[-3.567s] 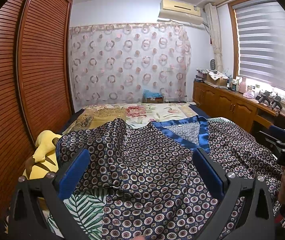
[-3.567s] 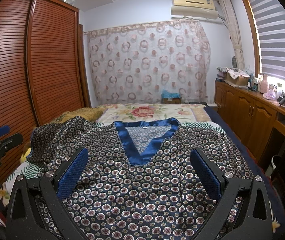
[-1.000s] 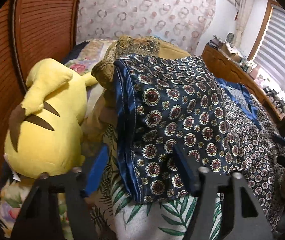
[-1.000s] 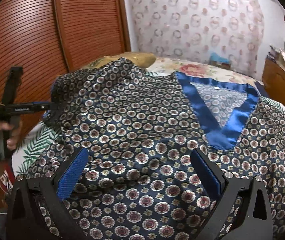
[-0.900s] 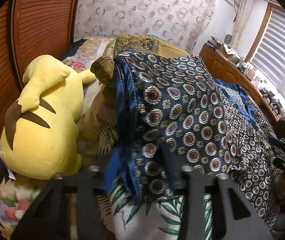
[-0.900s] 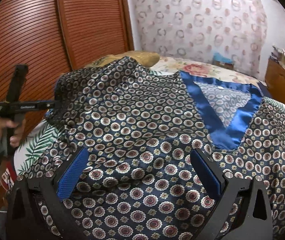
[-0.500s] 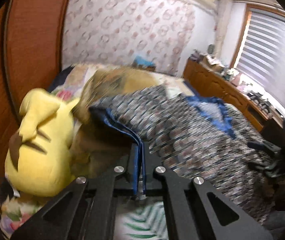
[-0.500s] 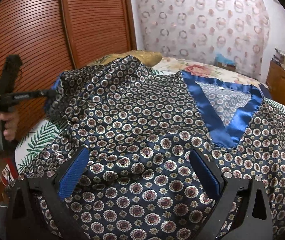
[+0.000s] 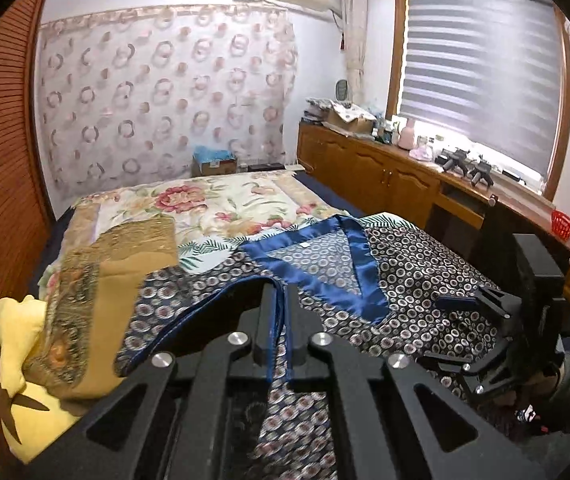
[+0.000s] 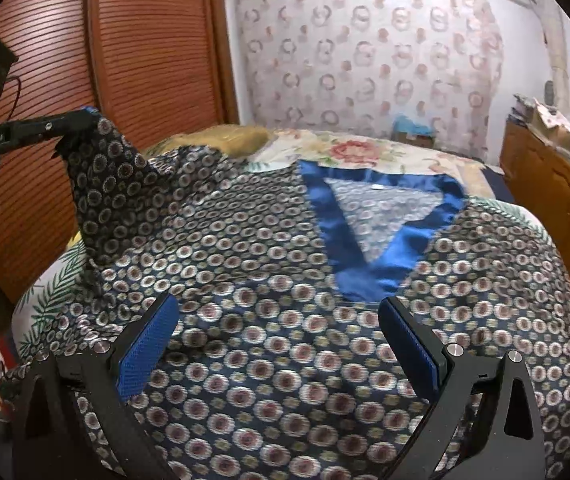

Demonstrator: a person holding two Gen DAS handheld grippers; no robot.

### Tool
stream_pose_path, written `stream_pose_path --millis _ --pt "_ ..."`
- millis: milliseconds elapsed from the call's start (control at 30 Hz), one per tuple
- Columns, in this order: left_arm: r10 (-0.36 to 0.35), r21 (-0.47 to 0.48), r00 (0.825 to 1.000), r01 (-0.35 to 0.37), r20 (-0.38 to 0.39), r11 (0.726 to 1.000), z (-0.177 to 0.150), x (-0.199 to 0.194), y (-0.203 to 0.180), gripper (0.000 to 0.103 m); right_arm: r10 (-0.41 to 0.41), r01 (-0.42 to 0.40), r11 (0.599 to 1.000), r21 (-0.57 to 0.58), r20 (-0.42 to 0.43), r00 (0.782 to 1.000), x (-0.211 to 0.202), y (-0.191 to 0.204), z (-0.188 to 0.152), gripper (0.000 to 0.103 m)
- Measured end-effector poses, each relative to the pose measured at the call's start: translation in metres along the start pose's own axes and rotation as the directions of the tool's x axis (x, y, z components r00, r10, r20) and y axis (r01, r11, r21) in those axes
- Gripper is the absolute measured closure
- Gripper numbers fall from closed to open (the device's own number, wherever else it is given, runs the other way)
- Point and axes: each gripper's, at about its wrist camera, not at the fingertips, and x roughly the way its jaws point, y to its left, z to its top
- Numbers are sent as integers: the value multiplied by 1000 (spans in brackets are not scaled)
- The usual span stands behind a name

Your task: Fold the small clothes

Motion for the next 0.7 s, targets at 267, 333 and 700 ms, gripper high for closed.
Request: stream_pose_path --millis 267,333,700 --pt "53 14 998 -52 -41 999 -11 4 -5 81 -32 32 999 32 5 999 -4 -20 -2 1" --pt "71 5 997 -71 -42 997 -16 0 0 75 -33 33 999 30 6 999 -3 -19 0 1" --pt "197 -93 980 -200 -44 975 -64 -32 37 63 42 -41 996 -85 14 999 19 11 21 13"
